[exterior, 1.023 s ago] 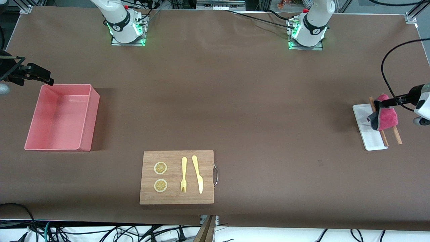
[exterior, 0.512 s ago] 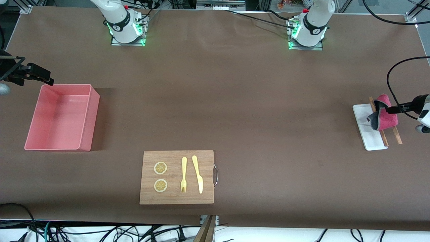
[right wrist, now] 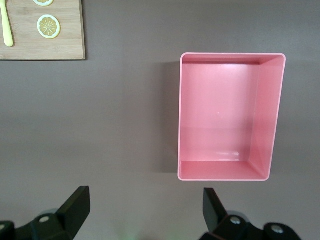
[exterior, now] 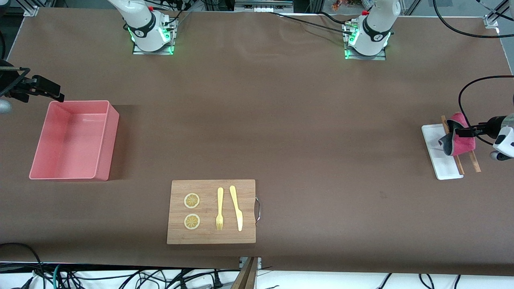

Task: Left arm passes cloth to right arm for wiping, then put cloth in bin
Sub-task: 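Lower the left gripper onto the pink cloth and close it, then lift the pink cloth off the wooden rack with the left gripper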

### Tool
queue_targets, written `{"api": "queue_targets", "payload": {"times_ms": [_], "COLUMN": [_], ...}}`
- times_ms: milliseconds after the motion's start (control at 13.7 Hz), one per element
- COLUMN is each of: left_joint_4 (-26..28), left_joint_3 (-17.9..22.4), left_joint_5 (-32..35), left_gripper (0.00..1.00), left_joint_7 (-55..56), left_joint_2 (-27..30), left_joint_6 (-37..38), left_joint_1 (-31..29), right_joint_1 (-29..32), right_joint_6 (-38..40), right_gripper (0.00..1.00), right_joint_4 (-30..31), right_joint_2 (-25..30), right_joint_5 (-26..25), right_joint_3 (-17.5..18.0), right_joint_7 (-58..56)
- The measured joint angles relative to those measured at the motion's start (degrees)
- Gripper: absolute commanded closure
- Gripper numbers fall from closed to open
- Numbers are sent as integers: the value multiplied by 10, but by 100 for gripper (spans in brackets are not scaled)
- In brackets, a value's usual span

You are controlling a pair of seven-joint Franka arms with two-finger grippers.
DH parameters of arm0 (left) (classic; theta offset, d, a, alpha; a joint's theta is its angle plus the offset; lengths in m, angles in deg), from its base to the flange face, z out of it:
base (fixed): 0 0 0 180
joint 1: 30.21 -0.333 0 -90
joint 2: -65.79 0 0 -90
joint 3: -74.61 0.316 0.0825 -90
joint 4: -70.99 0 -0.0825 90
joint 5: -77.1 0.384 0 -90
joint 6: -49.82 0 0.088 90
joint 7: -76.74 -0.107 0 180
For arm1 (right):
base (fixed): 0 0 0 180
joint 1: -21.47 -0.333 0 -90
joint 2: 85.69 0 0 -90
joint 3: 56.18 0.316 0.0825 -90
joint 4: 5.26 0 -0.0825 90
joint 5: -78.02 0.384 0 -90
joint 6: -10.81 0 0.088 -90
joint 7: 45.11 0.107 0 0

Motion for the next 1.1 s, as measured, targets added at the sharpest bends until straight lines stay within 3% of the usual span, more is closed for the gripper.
{"api": "queue_targets", "payload": {"times_ms": [292, 585, 877, 1096], "left_joint_4": [0, 0, 0, 0], "left_joint_3": [0, 0, 0, 0], "left_joint_5": [-9, -15, -15, -16], "left_gripper": [68, 79, 97, 100], "left_joint_7": [0, 0, 0, 0], "left_joint_2": [0, 0, 0, 0], "left_joint_6": [18, 19, 19, 23], "left_joint_1": [-1, -1, -2, -4], "right_joint_1": [0, 0, 0, 0], "right_joint_6": [0, 0, 0, 0], "right_gripper": [0, 0, 0, 0], "right_joint_4": [0, 0, 0, 0], "right_joint_2": [0, 0, 0, 0], "right_joint_5": [0, 0, 0, 0], "right_joint_3": [0, 0, 0, 0], "right_joint_7": [0, 0, 0, 0]}}
